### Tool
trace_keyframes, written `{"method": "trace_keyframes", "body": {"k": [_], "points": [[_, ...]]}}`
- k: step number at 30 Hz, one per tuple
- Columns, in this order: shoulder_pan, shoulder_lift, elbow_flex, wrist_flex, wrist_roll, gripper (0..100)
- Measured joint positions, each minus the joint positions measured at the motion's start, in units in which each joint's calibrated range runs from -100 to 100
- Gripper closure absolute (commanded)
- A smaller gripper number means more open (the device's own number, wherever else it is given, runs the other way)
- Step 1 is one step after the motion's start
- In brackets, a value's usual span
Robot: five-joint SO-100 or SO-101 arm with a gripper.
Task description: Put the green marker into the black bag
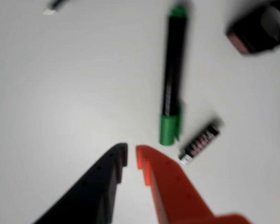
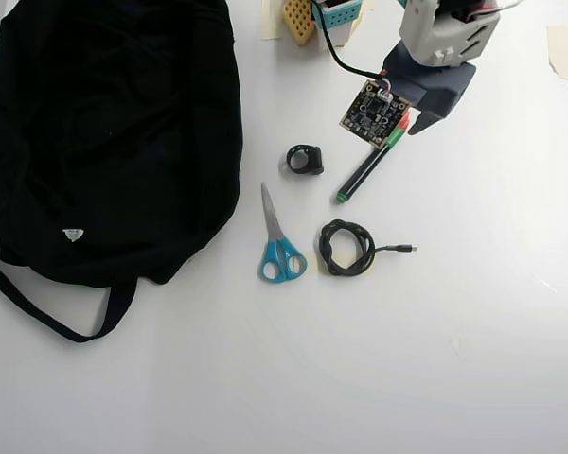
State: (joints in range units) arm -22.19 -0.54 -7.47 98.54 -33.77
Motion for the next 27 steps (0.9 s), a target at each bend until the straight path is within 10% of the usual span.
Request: {"method": "trace_keyframes", "body": {"k": [27], "points": [[-5.7, 5.8, 14.6, -11.2, -8.5, 98]]}}
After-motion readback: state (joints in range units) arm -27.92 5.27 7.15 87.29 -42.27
